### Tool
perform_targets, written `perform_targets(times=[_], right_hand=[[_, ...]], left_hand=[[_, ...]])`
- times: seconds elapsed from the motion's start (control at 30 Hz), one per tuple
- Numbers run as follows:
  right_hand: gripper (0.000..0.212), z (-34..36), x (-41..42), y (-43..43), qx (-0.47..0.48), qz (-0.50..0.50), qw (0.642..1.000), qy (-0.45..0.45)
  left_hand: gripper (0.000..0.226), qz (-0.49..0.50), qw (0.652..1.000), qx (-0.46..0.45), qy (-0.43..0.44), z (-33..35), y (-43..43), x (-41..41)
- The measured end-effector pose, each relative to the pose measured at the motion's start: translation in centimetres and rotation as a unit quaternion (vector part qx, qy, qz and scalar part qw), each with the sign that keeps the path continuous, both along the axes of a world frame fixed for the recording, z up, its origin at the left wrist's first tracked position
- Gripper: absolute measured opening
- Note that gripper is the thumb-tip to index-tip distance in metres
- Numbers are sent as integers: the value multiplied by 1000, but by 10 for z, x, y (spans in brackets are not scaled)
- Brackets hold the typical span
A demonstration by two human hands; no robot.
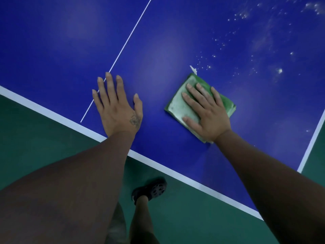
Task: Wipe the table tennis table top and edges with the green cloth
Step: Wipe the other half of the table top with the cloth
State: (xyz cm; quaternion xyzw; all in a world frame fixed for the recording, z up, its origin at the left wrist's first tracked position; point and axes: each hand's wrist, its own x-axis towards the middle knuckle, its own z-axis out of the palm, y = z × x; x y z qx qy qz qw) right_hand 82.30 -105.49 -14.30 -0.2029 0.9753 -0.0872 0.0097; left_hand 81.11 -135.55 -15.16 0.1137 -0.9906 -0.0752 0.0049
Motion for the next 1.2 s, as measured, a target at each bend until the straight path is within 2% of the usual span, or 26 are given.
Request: perform_targets(times=[0.07,0.17,0.3,0.43,0.5,0.63,0.73,0.9,0.97,1.07,1.2], right_hand=[[70,0,13,-8,7,-26,1000,8],[71,-3,76,-28,-7,-67,998,5],[74,-3,172,-12,-22,-32,999,-29],[74,-1,163,39,3,14,999,-44],[72,-4,134,61,5,-32,999,-30],[73,-1,82,72,26,-231,972,-21],[75,0,93,41,31,-288,957,-24],[76,-1,192,8,19,-193,981,-31],[74,-1,219,22,-4,-155,987,-32],[72,-1,223,62,-21,-72,996,-38],[74,-2,182,126,14,-3,998,-53]], left_hand=[[73,-3,1000,4,-3,1,1,1],[75,-5,1000,3,-10,5,2,1],[75,-5,1000,-2,-13,6,3,1],[75,-6,1000,3,-6,3,2,1],[75,-5,1000,1,3,1,1,2],[74,-11,1000,-1,-3,3,1,3],[74,-9,1000,5,-17,6,1,4],[68,79,995,49,-23,21,58,30],[70,64,996,50,-32,23,94,52],[76,20,999,28,-40,10,112,66],[76,36,999,7,-27,2,110,64]])
